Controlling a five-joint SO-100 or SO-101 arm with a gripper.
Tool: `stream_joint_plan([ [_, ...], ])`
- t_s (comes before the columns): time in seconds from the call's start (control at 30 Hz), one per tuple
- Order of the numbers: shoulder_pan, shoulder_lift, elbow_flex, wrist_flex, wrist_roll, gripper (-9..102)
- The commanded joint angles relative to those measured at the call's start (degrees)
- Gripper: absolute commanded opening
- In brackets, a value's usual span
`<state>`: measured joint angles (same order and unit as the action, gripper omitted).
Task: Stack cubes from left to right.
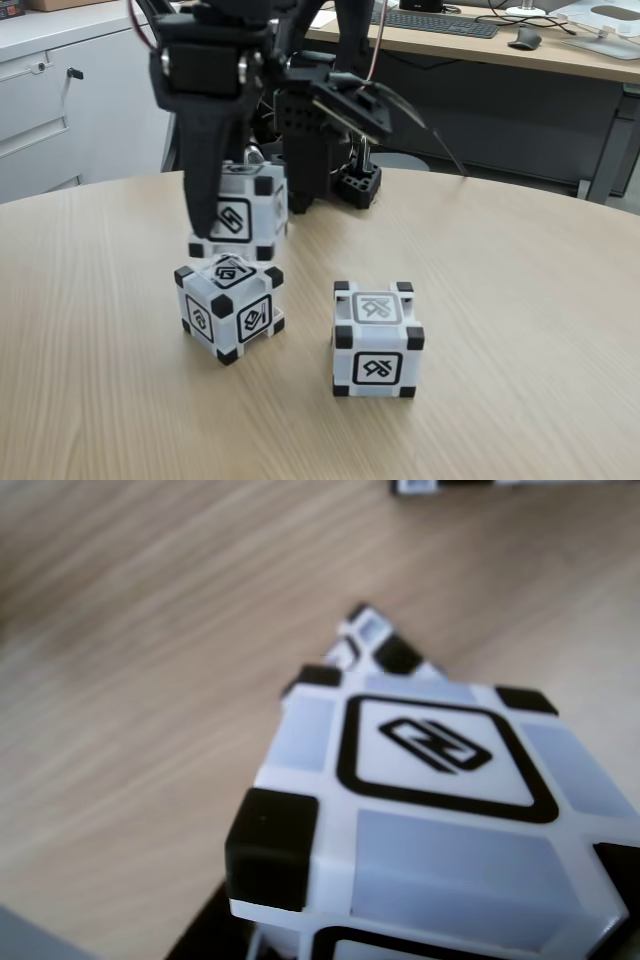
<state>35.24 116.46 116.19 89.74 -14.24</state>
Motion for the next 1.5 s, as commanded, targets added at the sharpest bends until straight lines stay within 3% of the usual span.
stream_joint_plan([
  [0.0,2.55,1.67,-0.53,-0.18,-2.02,0],
  [0.83,0.09,2.46,-0.35,-0.09,1.41,0],
  [0.97,0.09,2.46,-0.35,-0.18,0.44,11],
  [1.47,0.09,2.46,-0.26,-0.18,-1.23,25],
])
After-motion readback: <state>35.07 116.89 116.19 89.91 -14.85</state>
